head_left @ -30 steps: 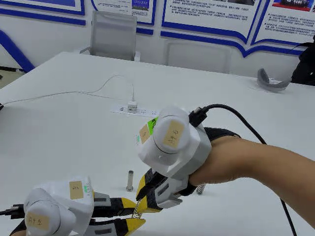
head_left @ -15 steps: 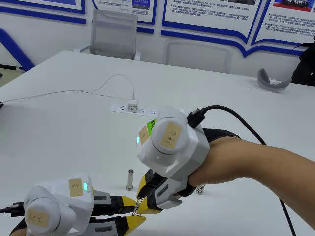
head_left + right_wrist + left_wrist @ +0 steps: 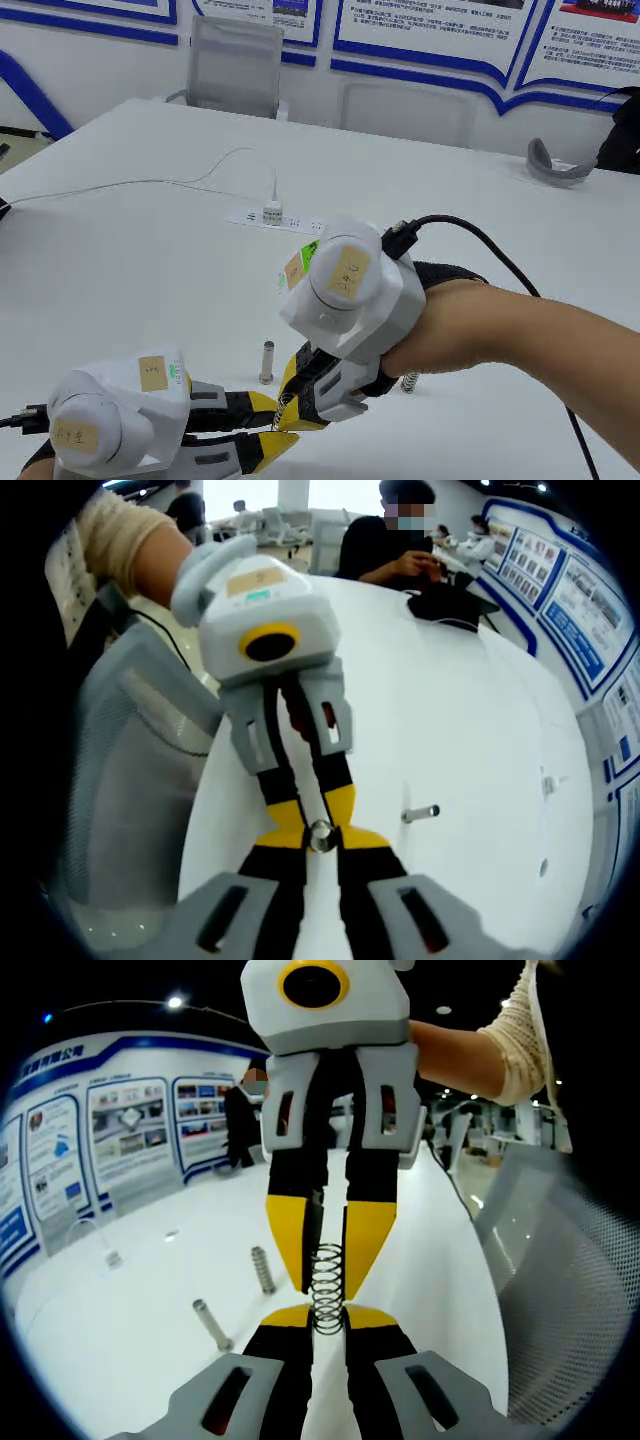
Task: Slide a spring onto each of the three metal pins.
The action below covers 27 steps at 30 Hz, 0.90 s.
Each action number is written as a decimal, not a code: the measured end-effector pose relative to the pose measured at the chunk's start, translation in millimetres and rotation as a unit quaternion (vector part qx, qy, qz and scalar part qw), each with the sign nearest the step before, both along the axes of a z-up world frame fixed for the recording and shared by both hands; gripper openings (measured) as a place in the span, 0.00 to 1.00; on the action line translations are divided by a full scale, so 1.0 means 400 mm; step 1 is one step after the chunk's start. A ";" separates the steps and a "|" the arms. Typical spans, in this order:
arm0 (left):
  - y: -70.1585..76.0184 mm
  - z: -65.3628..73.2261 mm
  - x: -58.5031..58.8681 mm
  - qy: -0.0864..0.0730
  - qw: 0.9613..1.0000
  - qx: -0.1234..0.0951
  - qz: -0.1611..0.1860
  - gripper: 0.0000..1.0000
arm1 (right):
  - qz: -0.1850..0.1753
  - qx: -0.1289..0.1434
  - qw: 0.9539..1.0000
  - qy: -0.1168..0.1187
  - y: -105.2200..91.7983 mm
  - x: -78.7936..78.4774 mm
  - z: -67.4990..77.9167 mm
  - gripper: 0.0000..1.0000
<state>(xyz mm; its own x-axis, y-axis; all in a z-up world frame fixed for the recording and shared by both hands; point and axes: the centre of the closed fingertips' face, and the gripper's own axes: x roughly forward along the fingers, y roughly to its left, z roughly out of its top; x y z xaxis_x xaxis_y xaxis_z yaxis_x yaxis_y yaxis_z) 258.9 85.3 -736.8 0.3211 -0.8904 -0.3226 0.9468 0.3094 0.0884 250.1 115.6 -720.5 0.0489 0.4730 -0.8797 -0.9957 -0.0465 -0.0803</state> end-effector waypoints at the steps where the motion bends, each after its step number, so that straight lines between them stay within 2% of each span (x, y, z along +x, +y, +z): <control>1: 0.001 0.001 0.001 -0.002 1.000 0.000 0.001 0.11 | 0.000 0.000 1.000 0.000 0.001 0.001 0.000 0.12; 9: 0.006 0.001 0.006 0.001 1.000 -0.001 0.005 0.15 | -0.004 0.001 1.000 0.000 0.005 0.011 0.003 0.12; 27: 0.048 -0.018 0.018 0.031 0.999 -0.006 0.038 0.38 | -0.018 -0.007 1.000 -0.009 -0.018 0.048 0.013 0.12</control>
<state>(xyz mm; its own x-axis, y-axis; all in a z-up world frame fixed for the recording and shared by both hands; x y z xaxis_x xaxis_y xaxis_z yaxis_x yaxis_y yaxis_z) 266.0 104.5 -743.9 0.3672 -0.8686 -0.3326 0.9244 0.3805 0.0269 269.2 108.4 -715.4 0.0805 0.4579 -0.8853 -0.9952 -0.0127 -0.0971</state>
